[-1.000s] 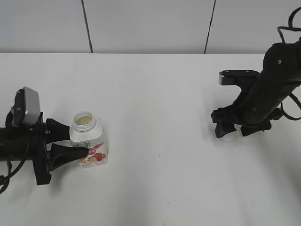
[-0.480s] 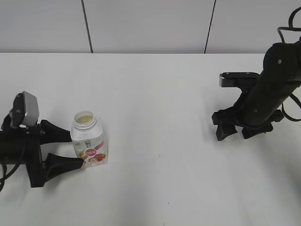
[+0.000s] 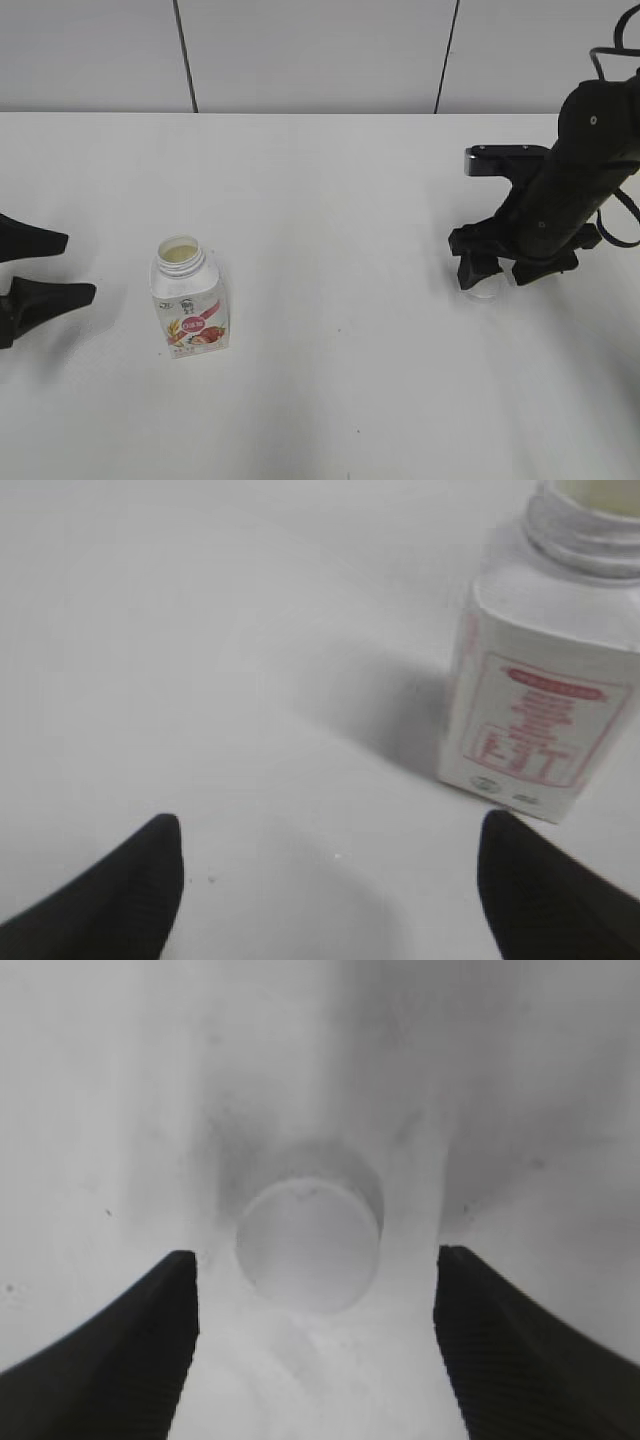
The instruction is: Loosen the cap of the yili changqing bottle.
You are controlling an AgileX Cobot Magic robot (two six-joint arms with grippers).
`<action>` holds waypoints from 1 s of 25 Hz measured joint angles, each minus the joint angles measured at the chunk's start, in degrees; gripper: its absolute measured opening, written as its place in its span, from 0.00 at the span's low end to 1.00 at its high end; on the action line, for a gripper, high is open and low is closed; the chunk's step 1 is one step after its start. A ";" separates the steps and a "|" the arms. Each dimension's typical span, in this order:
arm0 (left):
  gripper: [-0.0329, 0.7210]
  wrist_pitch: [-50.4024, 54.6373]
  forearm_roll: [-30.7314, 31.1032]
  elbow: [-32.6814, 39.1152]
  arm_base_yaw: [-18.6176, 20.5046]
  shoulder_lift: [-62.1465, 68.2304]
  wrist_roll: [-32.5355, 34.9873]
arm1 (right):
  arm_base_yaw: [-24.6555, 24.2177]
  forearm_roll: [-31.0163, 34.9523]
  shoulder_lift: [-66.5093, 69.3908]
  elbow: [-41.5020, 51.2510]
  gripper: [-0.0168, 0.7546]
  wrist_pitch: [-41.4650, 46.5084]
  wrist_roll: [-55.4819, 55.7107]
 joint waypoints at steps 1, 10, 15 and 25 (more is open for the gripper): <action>0.77 0.13 -0.67 0.00 0.33 -1.01 0.00 | 0.00 0.00 0.00 -0.86 0.77 0.40 -0.05; 0.73 5.53 -17.62 0.05 0.36 -10.86 0.00 | 0.00 -2.22 0.00 -14.17 0.77 7.40 0.00; 0.73 13.12 -28.16 0.05 0.36 -14.74 0.00 | 0.00 -4.60 0.00 -20.12 0.77 12.60 -0.04; 0.73 31.31 -30.41 -5.36 -2.15 -19.24 -0.89 | 0.00 -5.58 0.00 -23.16 0.77 17.89 -0.04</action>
